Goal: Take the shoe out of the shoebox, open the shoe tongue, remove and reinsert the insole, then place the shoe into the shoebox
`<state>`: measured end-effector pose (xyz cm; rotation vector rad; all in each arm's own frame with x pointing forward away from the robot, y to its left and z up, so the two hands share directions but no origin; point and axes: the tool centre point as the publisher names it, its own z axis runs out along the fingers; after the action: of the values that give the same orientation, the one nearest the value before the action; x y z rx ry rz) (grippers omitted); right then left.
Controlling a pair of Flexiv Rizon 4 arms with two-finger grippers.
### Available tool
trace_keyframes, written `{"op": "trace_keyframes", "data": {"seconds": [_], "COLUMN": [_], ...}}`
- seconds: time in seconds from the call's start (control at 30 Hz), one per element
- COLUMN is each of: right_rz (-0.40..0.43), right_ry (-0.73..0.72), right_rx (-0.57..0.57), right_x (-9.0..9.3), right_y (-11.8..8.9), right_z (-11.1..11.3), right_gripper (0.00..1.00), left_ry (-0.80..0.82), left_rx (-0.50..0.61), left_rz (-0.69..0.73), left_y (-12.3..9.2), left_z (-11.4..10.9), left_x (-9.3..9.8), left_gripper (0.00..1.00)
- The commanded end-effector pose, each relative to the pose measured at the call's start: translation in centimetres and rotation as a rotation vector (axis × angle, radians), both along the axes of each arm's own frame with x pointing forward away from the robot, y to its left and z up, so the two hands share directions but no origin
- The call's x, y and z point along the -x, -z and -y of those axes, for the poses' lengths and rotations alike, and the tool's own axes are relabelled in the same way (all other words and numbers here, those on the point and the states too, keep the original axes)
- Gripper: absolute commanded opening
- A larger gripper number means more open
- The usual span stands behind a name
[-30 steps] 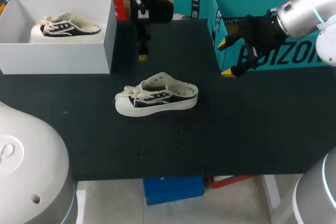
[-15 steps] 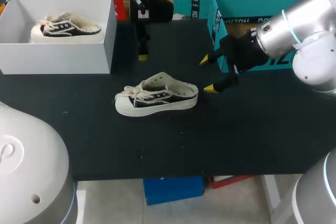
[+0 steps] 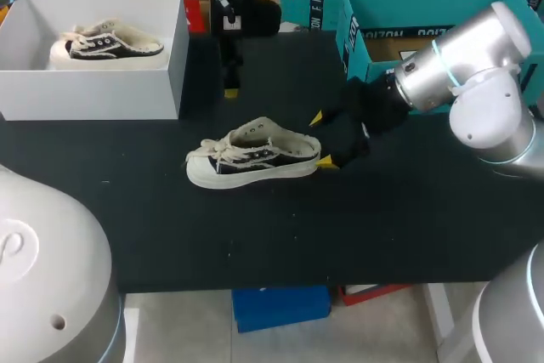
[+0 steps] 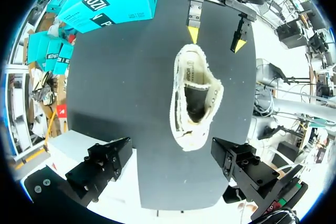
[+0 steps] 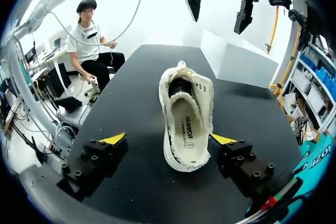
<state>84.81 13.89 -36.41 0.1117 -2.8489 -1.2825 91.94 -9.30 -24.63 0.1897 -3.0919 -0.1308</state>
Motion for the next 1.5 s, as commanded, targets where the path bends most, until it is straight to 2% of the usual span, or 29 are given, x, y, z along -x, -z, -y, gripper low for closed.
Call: {"op": "trace_keyframes", "data": {"seconds": [0.03, 0.3, 0.43, 0.8, 1.37, 1.4, 1.43, 1.5], "right_rz": [-0.009, -0.003, -0.018, -0.064, -0.108, -0.109, -0.111, -0.114], "right_ry": [-0.007, -0.010, -0.008, -0.011, -0.005, -0.006, -0.007, -0.005], "right_rx": [-0.008, -0.023, -0.028, -0.030, -0.044, -0.044, -0.044, -0.044], "right_x": [-1.1, -2.7, -3.0, -2.7, -1.9, -1.8, -1.7, -1.5], "right_y": [1.6, 2.4, 3.3, 5.7, 7.0, 7.1, 7.1, 7.1], "right_z": [-1.2, -1.8, -2.0, -2.9, -3.7, -3.8, -3.8, -3.9], "right_gripper": [1.00, 1.00, 1.00, 1.00, 1.00, 0.89, 0.51, 0.33], "left_ry": [0.001, 0.001, 0.001, 0.001, 0.001, 0.001, 0.001, 0.001], "left_rx": [-0.001, -0.001, -0.001, -0.001, -0.001, -0.001, -0.001, -0.001], "left_rz": [-0.001, -0.001, -0.001, -0.001, -0.001, -0.001, -0.001, -0.001], "left_y": [0.0, 0.0, 0.0, 0.0, 0.0, 0.0, 0.0, 0.0], "left_z": [0.0, 0.0, 0.0, 0.0, 0.0, 0.0, 0.0, 0.0], "left_x": [0.0, 0.0, 0.0, 0.0, 0.0, 0.0, 0.0, 0.0], "left_gripper": [1.00, 1.00, 1.00, 1.00, 1.00, 1.00, 1.00, 1.00]}}
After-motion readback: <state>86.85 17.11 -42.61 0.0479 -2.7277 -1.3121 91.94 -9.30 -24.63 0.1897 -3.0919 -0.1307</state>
